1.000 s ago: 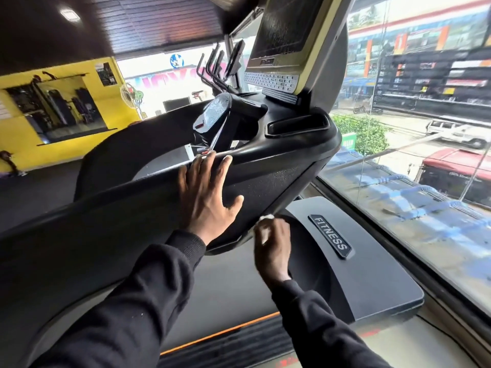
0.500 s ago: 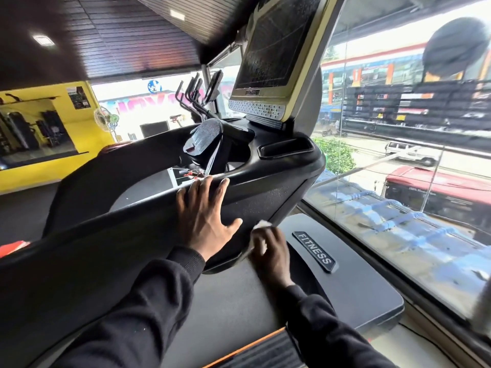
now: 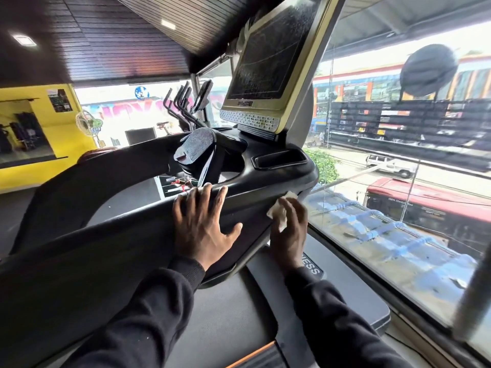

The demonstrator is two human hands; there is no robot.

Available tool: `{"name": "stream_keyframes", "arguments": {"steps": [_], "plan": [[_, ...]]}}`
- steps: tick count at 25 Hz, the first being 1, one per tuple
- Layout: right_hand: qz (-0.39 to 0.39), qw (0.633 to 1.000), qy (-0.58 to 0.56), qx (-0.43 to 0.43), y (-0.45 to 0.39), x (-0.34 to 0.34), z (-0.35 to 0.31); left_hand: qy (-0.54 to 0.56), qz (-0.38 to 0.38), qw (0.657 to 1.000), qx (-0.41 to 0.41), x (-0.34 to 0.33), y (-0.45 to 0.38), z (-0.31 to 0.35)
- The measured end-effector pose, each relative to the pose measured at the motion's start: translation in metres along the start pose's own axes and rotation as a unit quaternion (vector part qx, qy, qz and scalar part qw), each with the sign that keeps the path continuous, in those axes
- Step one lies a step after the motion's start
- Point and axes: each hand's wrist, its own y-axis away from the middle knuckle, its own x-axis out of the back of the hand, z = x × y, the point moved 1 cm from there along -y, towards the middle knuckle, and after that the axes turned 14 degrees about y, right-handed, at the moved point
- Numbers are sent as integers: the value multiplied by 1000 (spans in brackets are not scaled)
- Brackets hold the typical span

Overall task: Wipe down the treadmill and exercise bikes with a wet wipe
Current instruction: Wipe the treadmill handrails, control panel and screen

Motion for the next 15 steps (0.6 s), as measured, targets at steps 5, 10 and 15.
{"name": "stream_keyframes", "arguments": {"steps": [5, 10, 15], "plan": [[-72, 993, 17, 95, 38, -5, -16, 5, 2, 1000, -3, 0, 0, 1], [4, 997, 31, -70, -6, -4, -7, 13, 5, 1000, 0, 1, 1, 1], [-94, 989, 27, 112, 49, -9, -31, 30, -3, 1000, -9, 4, 1, -1]]}}
